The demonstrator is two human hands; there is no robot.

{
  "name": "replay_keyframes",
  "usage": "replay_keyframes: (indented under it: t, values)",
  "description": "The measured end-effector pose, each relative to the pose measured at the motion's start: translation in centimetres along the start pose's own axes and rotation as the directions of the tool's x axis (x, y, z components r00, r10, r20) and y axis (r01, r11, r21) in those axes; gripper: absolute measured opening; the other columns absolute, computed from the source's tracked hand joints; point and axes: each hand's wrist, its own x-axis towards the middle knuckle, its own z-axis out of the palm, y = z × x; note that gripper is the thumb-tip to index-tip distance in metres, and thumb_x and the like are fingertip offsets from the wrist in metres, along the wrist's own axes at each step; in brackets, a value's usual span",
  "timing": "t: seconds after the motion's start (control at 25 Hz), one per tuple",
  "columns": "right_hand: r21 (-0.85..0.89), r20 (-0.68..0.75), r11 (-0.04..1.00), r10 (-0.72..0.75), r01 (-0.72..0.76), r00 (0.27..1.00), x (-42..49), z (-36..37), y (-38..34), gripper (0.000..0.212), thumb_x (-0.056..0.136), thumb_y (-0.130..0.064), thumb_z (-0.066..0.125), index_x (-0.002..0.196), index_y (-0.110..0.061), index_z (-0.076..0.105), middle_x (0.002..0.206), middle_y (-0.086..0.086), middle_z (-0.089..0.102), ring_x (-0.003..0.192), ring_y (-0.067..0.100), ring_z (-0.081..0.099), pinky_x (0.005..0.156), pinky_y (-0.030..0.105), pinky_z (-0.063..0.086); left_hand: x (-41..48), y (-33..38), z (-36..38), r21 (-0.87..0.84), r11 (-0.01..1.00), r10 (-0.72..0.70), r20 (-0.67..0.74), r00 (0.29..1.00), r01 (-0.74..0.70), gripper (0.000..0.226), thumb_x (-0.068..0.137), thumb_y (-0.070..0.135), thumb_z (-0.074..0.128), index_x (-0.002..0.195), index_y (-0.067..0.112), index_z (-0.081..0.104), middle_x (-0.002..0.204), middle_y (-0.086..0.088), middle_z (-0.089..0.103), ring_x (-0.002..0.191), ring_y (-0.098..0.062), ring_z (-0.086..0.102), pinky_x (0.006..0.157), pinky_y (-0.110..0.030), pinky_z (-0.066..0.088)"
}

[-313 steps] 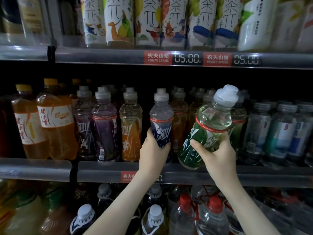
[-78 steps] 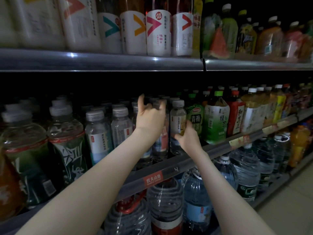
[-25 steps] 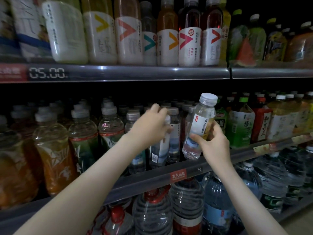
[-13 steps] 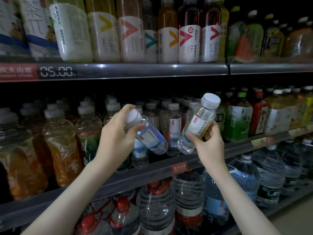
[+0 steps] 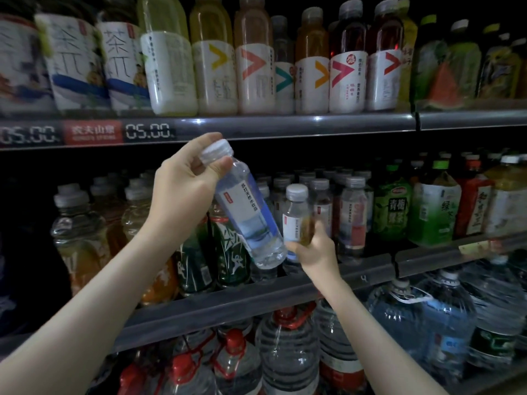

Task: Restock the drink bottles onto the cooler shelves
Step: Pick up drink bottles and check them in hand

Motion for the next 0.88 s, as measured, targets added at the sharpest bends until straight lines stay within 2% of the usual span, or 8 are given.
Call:
replay_keyframes:
  t: [0.08, 0.16, 0.32, 0.4, 0.56, 0.72, 0.8, 0.88]
  values:
    - [-0.157, 0.054, 0.986, 0.057, -0.048, 0.997, 0.9, 0.6, 0.1, 0.056, 0.081, -0.034, 0.073, 0.126, -0.013, 0.047, 0.109, 0.003, 0.065, 0.101, 0.026, 0.062, 0.075, 0.032, 0.051, -0.1, 0.3, 0.3, 0.037, 0.999, 0.003, -0.006, 1.0, -0.003, 0.036, 0.088, 0.024, 0.065, 0.124, 0.027, 0.06, 0.101, 0.015, 0.067, 0.092, 0.005, 0.063, 0.074, -0.013, 0.052]
    - [-0.234, 0.082, 0.97, 0.088, -0.067, 0.993, 1.1, -0.1, -0.1, 0.056, 0.086, -0.037, 0.068, 0.132, -0.015, 0.047, 0.12, 0.004, 0.064, 0.107, 0.025, 0.061, 0.087, 0.036, 0.051, -0.3, 0.2, 1.3, 0.058, 0.998, -0.009, -0.008, 1.0, 0.009, 0.039, 0.087, 0.025, 0.068, 0.125, 0.027, 0.06, 0.099, 0.01, 0.069, 0.09, 0.001, 0.065, 0.075, -0.02, 0.054]
    - [0.034, 0.039, 0.992, -0.123, 0.121, 0.992, -1.6, -3.7, -2.0, 0.049, 0.092, -0.033, 0.06, 0.139, -0.024, 0.046, 0.126, -0.014, 0.057, 0.116, 0.001, 0.053, 0.087, 0.01, 0.044, -1.3, 0.4, 4.8, 0.094, 0.996, 0.001, 0.02, 1.0, -0.003, 0.039, 0.084, 0.029, 0.071, 0.122, 0.028, 0.062, 0.084, -0.002, 0.071, 0.073, -0.015, 0.066, 0.068, -0.038, 0.057]
    - [0.181, 0.148, 0.964, -0.223, 0.196, 0.963, -2.9, -5.5, -2.9, 0.052, 0.093, -0.025, 0.06, 0.142, -0.028, 0.041, 0.124, -0.022, 0.055, 0.114, -0.01, 0.051, 0.088, 0.006, 0.043, -1.6, 0.6, 7.0, 0.08, 0.997, 0.002, 0.041, 0.999, -0.006, 0.04, 0.083, 0.031, 0.071, 0.122, 0.028, 0.063, 0.086, -0.001, 0.071, 0.068, -0.006, 0.06, 0.069, -0.03, 0.053]
    - [0.042, 0.297, 0.978, -0.208, 0.205, 0.932, -3.0, -7.2, -3.0, 0.061, 0.082, -0.027, 0.074, 0.128, -0.047, 0.041, 0.119, -0.029, 0.055, 0.108, -0.014, 0.052, 0.087, 0.011, 0.048, -2.1, 0.7, 10.8, 0.009, 0.999, -0.039, 0.047, 0.998, 0.039, 0.041, 0.083, 0.031, 0.072, 0.122, 0.027, 0.063, 0.104, -0.001, 0.07, 0.092, -0.01, 0.064, 0.076, -0.019, 0.049]
    - [-0.146, 0.049, 0.944, -0.294, 0.297, 0.955, -1.9, -8.9, -1.5, 0.063, 0.076, -0.025, 0.079, 0.13, -0.033, 0.048, 0.119, -0.018, 0.059, 0.106, -0.001, 0.058, 0.093, 0.027, 0.051, -3.3, -1.1, 12.1, -0.008, 0.997, 0.075, 0.128, 0.989, -0.075, 0.055, 0.087, 0.034, 0.065, 0.138, 0.028, 0.044, 0.124, 0.016, 0.058, 0.111, 0.007, 0.052, 0.091, -0.014, 0.044]
    - [-0.198, -0.175, 0.939, -0.315, 0.281, 0.933, -0.6, -10.4, 0.0, 0.067, 0.077, -0.021, 0.079, 0.136, -0.021, 0.047, 0.119, -0.013, 0.058, 0.104, 0.006, 0.058, 0.092, 0.023, 0.047, -4.4, -4.5, 12.2, 0.288, 0.934, 0.19, 0.096, 0.977, -0.21, 0.066, 0.091, 0.035, 0.059, 0.148, 0.027, 0.027, 0.148, 0.0, 0.037, 0.135, -0.012, 0.033, 0.105, -0.029, 0.034]
    - [-0.094, -0.387, 0.976, -0.218, 0.197, 0.896, 1.2, -11.7, 1.7, 0.062, 0.08, -0.022, 0.076, 0.135, -0.016, 0.048, 0.123, -0.006, 0.061, 0.106, 0.011, 0.06, 0.092, 0.027, 0.049, -5.8, -8.5, 12.6, 0.576, 0.786, 0.226, 0.068, 0.972, -0.223, 0.075, 0.09, 0.02, 0.064, 0.15, 0.024, 0.02, 0.153, -0.023, 0.019, 0.14, -0.04, 0.019, 0.104, -0.053, 0.037]
